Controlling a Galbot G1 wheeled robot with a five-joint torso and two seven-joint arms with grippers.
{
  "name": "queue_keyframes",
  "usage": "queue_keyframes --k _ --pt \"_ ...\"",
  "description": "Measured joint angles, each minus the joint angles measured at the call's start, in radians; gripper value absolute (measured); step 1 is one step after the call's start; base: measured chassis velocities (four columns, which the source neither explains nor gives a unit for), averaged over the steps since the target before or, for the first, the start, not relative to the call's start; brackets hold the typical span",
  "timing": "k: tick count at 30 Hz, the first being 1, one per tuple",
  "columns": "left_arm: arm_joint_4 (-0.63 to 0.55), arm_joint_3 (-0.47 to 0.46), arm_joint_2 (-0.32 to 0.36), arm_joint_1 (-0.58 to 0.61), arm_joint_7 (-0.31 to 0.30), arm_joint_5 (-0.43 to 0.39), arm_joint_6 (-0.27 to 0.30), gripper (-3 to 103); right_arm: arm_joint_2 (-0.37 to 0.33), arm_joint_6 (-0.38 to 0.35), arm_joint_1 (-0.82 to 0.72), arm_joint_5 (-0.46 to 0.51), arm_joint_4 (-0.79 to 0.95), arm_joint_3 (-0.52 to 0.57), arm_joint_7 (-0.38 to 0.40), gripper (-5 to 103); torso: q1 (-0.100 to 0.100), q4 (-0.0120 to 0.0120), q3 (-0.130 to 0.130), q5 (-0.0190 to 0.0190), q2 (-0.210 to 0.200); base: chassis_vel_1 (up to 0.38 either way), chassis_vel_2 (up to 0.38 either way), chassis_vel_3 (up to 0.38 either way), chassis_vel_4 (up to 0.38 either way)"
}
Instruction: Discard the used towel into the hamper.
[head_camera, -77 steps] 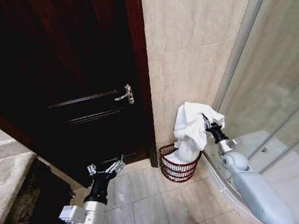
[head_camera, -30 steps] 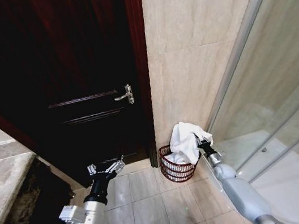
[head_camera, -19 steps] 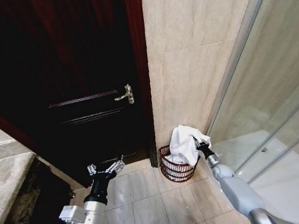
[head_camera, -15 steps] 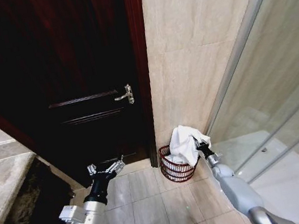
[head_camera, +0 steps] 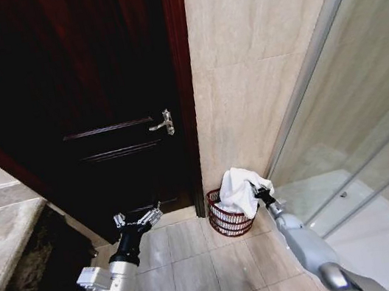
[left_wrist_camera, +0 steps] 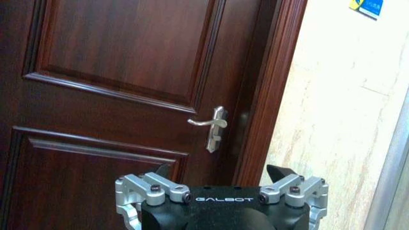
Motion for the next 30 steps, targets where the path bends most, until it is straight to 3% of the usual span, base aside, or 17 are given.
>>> queue_keyframes --k 7,15,30 --pt "0.000 0.000 0.000 0.000 0.000 0.000 0.000 100 0.003 -0.064 -0.002 -0.072 -0.001 0.011 0.024 14 0.000 0.0000 0.000 -0.0001 0.000 0.000 0.000 0.000 0.000" --pt "0.000 0.000 0.000 0.000 0.000 0.000 0.000 100 0.003 -0.041 -0.028 -0.060 0.012 0.010 0.073 14 0.000 0.0000 0.000 -0.0001 0.000 0.000 0.000 0.000 0.000" --pt "0.000 0.000 0.000 0.000 0.000 0.000 0.000 100 -0.009 -0.076 -0.075 -0.098 0.050 0.026 0.036 14 -0.001 0.0000 0.000 0.0000 0.000 -0.012 0.012 0.014 -0.014"
